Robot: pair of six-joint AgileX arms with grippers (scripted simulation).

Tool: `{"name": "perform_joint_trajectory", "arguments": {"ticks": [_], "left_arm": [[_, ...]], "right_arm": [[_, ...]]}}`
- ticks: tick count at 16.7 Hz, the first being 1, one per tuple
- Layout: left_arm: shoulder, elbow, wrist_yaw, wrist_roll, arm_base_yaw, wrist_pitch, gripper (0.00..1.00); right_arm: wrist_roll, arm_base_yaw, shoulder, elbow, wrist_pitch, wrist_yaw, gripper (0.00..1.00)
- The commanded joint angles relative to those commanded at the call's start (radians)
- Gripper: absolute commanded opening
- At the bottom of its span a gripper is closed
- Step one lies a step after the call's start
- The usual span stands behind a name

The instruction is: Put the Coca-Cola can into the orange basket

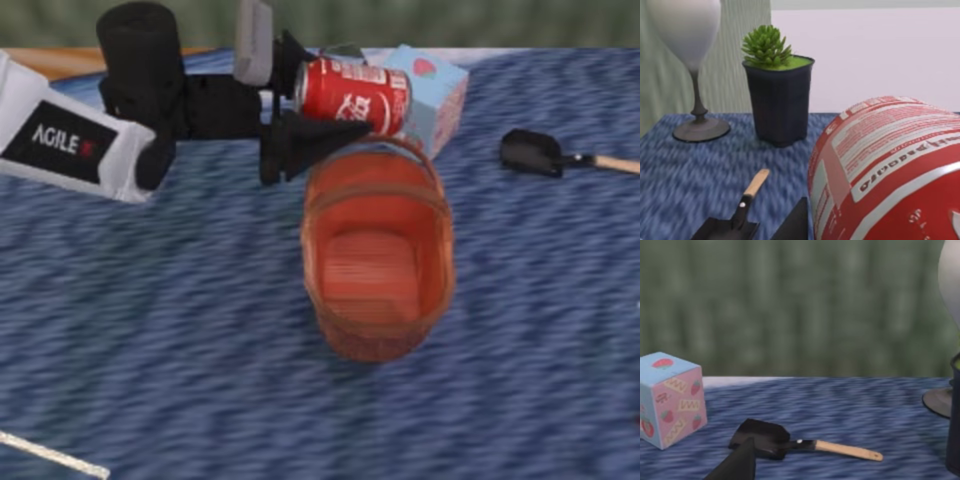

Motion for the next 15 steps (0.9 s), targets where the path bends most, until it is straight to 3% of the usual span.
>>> {"name": "perform_joint_trajectory", "arguments": {"ticks": [3,8,15], "left_arm": [[0.073,-0.028,-0.001,-0.003,0.007,0.096,0.00],[0.084,-0.034,-0.001,-0.004,0.008,0.108,0.00],[0.084,-0.034,-0.001,-0.004,0.008,0.108,0.53]], "right_arm": [[0.000,0.000,0.000,0.000,0.000,0.000,1.00],[0.000,0.000,0.000,0.000,0.000,0.000,1.00],[0.000,0.000,0.000,0.000,0.000,0.000,1.00]]}}
